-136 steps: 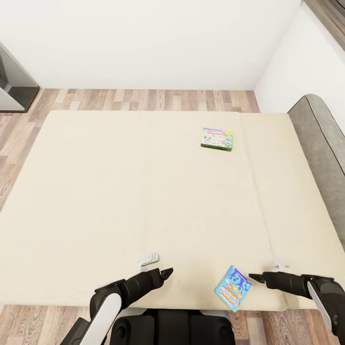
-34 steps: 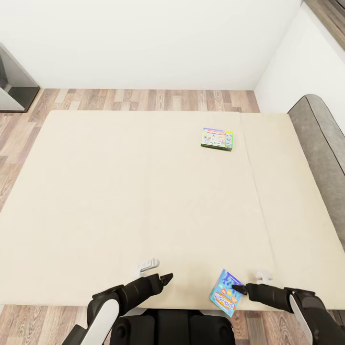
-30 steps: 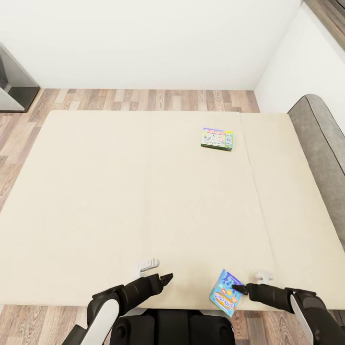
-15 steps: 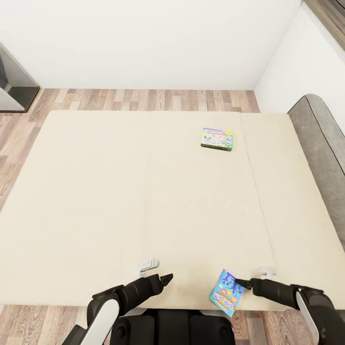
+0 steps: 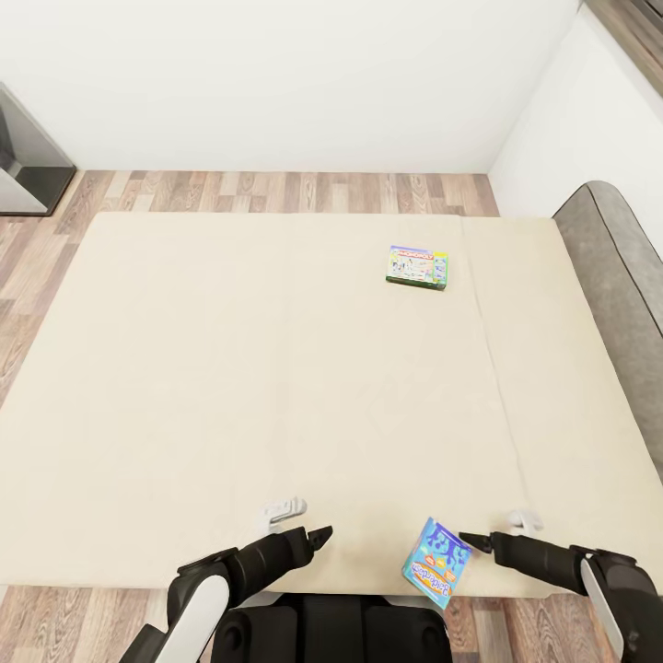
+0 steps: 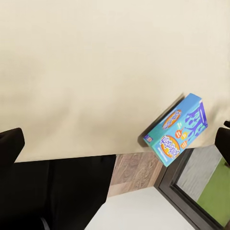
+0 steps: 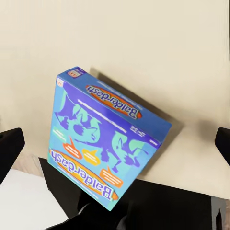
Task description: Put all the toys in the child's room - the three board games (two on the bed and one on the table), the two jigsaw puzzles on the table, and the tennis ball on the table - inside the toy box on the table in the child's room.
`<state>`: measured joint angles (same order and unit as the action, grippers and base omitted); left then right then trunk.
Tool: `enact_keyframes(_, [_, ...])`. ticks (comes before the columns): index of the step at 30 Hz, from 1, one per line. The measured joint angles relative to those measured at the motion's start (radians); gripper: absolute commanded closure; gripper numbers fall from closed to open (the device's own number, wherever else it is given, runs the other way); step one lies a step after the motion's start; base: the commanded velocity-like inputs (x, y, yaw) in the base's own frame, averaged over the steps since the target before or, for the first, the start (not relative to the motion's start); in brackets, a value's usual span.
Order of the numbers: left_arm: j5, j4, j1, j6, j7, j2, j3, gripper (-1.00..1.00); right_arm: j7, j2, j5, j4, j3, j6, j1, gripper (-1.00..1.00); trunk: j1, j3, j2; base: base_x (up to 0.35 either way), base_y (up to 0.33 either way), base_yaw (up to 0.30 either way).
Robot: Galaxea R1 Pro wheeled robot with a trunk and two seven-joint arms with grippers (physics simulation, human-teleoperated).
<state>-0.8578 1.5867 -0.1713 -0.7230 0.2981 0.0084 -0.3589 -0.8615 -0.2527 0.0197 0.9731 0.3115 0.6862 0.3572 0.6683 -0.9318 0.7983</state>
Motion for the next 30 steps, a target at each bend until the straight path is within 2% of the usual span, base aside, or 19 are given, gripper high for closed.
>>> enact_keyframes(15, [0.0, 0.0, 0.0, 0.0, 0.0, 0.0, 0.0, -1.0, 0.0, 0.003, -0.005, -0.002, 0.003, 0.019, -0.005, -1.0, 0.0, 0.0, 0.0, 0.0, 0.0, 0.0])
enact_keyframes(30, [0.0, 0.0, 0.0, 0.0, 0.0, 0.0, 0.0, -1.0, 0.006, 0.018, -0.01, -0.045, -0.003, 0.022, -0.007, -1.0, 0.0, 0.0, 0.0, 0.0, 0.0, 0.0])
